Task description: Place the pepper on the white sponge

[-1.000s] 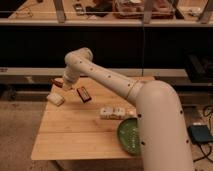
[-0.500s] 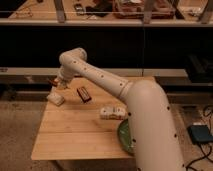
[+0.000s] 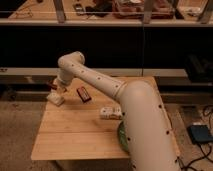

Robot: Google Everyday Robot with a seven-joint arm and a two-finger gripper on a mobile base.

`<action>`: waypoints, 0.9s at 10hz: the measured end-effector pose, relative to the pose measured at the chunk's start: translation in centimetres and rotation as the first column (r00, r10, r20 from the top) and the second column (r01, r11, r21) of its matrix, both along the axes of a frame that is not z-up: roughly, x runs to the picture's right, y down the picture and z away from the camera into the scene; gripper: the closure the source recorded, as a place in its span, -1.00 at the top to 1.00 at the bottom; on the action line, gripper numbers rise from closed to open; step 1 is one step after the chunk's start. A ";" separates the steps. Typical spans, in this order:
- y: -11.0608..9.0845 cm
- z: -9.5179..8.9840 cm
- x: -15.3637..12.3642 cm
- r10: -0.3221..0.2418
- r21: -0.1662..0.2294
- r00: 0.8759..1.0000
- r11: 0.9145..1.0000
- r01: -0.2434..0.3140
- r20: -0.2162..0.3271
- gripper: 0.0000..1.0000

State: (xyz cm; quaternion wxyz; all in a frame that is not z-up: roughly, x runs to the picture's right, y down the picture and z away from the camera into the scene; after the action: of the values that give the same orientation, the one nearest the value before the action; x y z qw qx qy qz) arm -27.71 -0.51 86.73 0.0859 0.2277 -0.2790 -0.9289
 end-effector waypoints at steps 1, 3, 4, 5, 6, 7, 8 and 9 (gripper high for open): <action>0.8 0.4 -0.9 -0.013 -0.012 1.000 1.000 0.013 0.002 -0.70; 2.1 1.3 -2.2 -0.018 -0.043 1.000 0.999 0.018 -0.002 -0.70; 2.4 1.7 -2.6 -0.018 -0.053 1.000 0.998 0.017 -0.004 -0.70; 2.7 2.2 -3.1 -0.018 -0.065 1.000 0.998 0.017 -0.011 -0.70; 2.9 2.7 -3.3 -0.019 -0.073 1.000 0.997 0.017 -0.022 -0.70; 2.9 3.2 -3.6 -0.020 -0.078 0.999 0.997 0.017 -0.039 -0.70; 2.8 3.6 -3.7 -0.022 -0.080 0.998 0.997 0.018 -0.051 -0.70; 2.5 4.1 -3.7 -0.025 -0.079 0.997 0.997 0.019 -0.069 -0.70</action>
State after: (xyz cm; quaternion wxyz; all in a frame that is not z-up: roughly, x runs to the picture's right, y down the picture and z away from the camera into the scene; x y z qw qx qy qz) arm -31.42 2.02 90.83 0.0941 0.1884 -0.3143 -0.9256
